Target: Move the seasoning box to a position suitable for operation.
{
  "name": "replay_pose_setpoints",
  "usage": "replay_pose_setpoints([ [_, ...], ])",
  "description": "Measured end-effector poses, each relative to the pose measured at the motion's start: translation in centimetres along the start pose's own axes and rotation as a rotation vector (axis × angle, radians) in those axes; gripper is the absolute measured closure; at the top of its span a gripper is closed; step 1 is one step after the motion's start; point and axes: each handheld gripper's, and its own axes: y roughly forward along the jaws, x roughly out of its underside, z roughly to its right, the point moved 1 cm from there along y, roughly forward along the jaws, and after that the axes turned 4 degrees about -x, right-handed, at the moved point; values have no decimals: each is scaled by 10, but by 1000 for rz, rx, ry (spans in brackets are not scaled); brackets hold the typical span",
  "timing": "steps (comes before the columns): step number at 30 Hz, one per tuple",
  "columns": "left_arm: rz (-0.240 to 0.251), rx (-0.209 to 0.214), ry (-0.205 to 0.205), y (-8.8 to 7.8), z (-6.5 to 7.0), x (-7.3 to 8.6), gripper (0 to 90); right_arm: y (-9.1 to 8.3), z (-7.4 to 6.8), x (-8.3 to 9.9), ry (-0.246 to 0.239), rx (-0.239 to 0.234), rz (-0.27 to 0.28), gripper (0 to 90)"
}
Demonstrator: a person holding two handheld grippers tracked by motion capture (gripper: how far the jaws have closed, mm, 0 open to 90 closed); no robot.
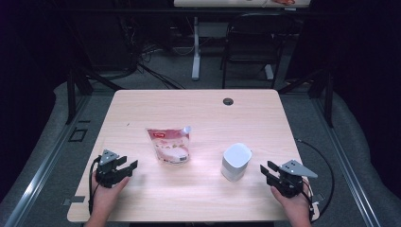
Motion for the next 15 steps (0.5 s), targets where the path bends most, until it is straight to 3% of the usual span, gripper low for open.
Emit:
replay_pose_setpoints([
  [2, -8, -2, 17, 0, 1, 0, 474, 4, -1, -1, 3, -12, -5, 593],
  [3, -10, -11, 21, 1, 2, 0, 450, 7, -1, -2, 3, 2, -33, 578],
  [5, -21, -9, 16, 2, 3, 2, 444, 8, -1, -2, -7, 5, -35, 577],
  [12, -33, -8, 22, 2, 4, 2, 465, 13, 0, -5, -28, -42, -31, 636],
  [15, -31, -5, 14, 0, 6, 3, 473, 19, 3, -8, -3, -114, -55, 678],
])
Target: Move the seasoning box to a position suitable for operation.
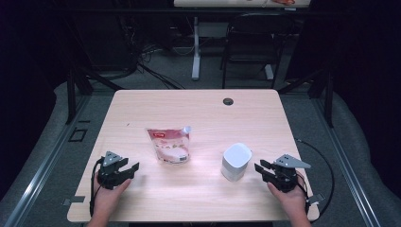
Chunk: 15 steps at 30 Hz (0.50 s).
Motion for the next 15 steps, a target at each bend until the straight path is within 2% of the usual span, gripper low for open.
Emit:
replay_pose_setpoints([
  [2, -8, -4, -1, -2, 1, 2, 473, 2, 0, -1, -35, 14, -19, 694],
  [7, -3, 6, 4, -5, 0, 2, 483, 8, 1, -7, -29, 4, 4, 697],
  [13, -16, 17, -2, -3, 0, 3, 482, 21, 3, -13, -39, 3, 4, 682],
  [15, -19, 15, 6, -3, 0, 3, 488, 26, 4, -15, -57, 5, -6, 676],
])
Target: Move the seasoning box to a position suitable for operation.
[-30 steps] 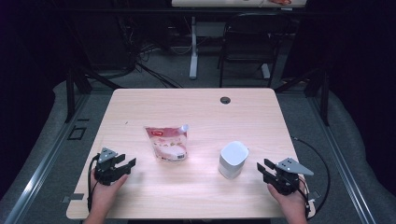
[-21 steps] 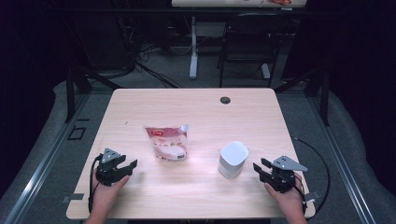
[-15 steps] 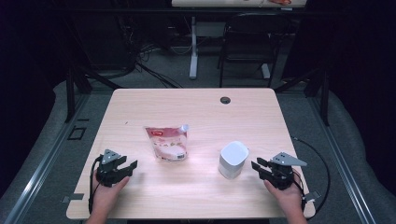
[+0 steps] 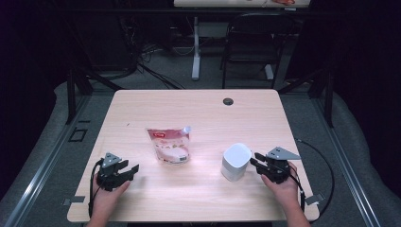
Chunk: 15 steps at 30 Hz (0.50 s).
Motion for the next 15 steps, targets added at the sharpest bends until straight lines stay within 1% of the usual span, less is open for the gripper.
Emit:
replay_pose_setpoints([
  [2, -1, -2, -2, 1, 0, 0, 497, 5, 3, 0, 16, -10, -8, 676],
  [3, -4, -7, 2, 1, 0, 0, 499, 6, 4, 0, 14, -15, -16, 676],
  [6, -11, -16, 9, 3, 1, 1, 508, 10, 7, 1, 15, -3, -12, 677],
  [7, -12, -20, 8, 3, 1, 2, 508, 10, 8, 0, 19, -10, -13, 679],
  [8, -13, -20, 7, 2, 0, 3, 508, 11, 10, -1, 41, -33, -2, 711],
  [9, -11, -25, 5, 2, 0, 3, 508, 11, 11, -2, 40, -45, -12, 719],
  [10, -11, -25, 5, 2, 0, 3, 509, 11, 11, -2, 40, -45, -12, 719],
  [11, -15, -31, 1, 0, -1, 4, 514, 13, 11, -5, 22, -41, -10, 724],
  [13, -12, -33, -3, -1, -1, 4, 519, 14, 11, -6, 19, -43, -12, 727],
  [14, -9, -38, -12, -2, -2, 5, 528, 15, 11, -7, 15, -46, -10, 727],
  [15, -8, -41, -18, -3, -3, 6, 538, 20, 9, -8, -11, -49, -12, 731],
])
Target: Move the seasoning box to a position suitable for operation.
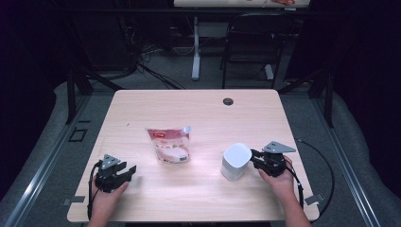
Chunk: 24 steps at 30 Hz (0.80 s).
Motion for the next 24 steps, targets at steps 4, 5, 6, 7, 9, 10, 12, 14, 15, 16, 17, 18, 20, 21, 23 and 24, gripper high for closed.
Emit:
replay_pose_setpoints([
  [4, 2, -3, -9, -1, -1, 2, 539, 3, -1, 0, -23, 16, -20, 799],
  [5, -4, -4, -8, -2, -2, 2, 539, 3, -1, 0, -21, 18, -19, 799],
  [6, -8, -5, -9, -2, -2, 3, 539, 3, 1, 0, -18, 8, -17, 803],
  [7, -5, -5, -9, -3, -2, 3, 538, 3, 0, 0, -23, 9, -18, 806],
  [9, -6, -7, -13, -4, -3, 4, 537, 2, -1, 0, -32, 17, -25, 810],
  [10, -1, -6, -17, -5, -3, 4, 536, 1, -3, 0, -45, 28, -32, 816],
  [12, 2, 0, -10, -6, -3, 3, 535, -1, -5, 0, -62, 36, -45, 821],
  [14, 3, 2, -6, -5, -2, 3, 535, -2, -7, 0, -67, 42, -52, 823],
  [15, 4, 4, -5, -5, -2, 3, 535, -3, -8, 0, -71, 47, -59, 825],
  [16, 3, 6, -1, -4, -2, 2, 535, -5, -10, 0, -73, 57, -67, 826],
  [17, 3, 6, -1, -4, -2, 2, 535, -5, -10, 0, -73, 57, -67, 826],
  [18, 8, 6, -2, -4, -1, 0, 534, -7, -13, 1, -77, 69, -75, 828],
  [20, 15, 8, 4, -4, -1, -1, 532, -8, -14, 1, -71, 70, -78, 829],
  [21, 18, 6, 7, -4, 0, -1, 529, -10, -17, 2, -74, 75, -90, 830],
  [23, 20, 5, 13, -3, 0, -3, 527, -16, -24, 5, -82, 82, -101, 835],
  [24, 21, 7, 17, -2, 0, -4, 527, -16, -24, 5, -82, 82, -101, 835],
])
